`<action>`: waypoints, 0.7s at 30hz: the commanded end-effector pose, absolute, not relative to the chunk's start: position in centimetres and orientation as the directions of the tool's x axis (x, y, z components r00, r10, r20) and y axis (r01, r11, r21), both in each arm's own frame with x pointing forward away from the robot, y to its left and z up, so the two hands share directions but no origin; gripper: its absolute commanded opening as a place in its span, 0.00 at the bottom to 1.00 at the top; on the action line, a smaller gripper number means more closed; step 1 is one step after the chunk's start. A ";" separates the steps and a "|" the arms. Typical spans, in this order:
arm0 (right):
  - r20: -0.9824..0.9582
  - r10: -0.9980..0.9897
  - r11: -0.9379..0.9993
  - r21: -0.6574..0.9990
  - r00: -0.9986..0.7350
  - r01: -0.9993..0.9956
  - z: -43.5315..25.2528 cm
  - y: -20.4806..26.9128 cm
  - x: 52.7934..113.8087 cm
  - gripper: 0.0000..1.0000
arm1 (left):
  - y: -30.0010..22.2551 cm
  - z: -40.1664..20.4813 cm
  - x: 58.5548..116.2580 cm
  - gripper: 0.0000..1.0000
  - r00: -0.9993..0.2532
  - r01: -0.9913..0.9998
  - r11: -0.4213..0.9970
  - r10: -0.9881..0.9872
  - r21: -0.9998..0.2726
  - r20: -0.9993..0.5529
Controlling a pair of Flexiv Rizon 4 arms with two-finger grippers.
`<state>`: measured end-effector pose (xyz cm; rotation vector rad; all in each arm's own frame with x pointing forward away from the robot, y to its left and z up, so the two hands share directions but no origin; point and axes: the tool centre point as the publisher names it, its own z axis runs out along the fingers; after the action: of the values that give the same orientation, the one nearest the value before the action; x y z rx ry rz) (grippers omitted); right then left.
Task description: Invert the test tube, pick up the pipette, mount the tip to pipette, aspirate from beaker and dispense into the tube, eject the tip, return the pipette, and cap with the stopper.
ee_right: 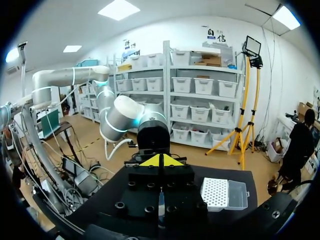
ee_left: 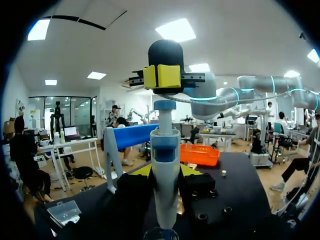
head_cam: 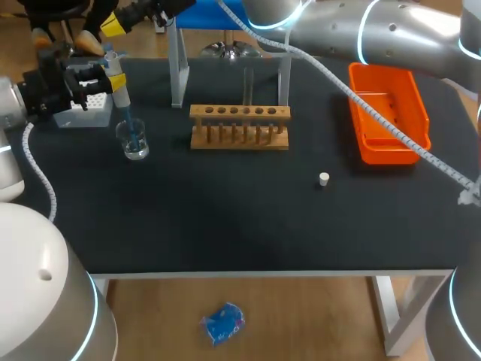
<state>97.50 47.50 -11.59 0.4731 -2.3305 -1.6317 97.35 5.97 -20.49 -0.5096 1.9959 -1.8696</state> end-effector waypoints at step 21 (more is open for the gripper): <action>0.051 -0.431 0.321 0.942 -0.901 -0.101 -12.7 48.0 97.7 0.00 | 6.0 -20.6 97.4 0.00 -0.872 -0.015 0.059 -0.489 -0.998 -0.015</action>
<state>97.35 47.94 -12.49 0.4724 -2.3070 -1.6111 97.35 5.98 -20.49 -0.5096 1.9959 -1.8696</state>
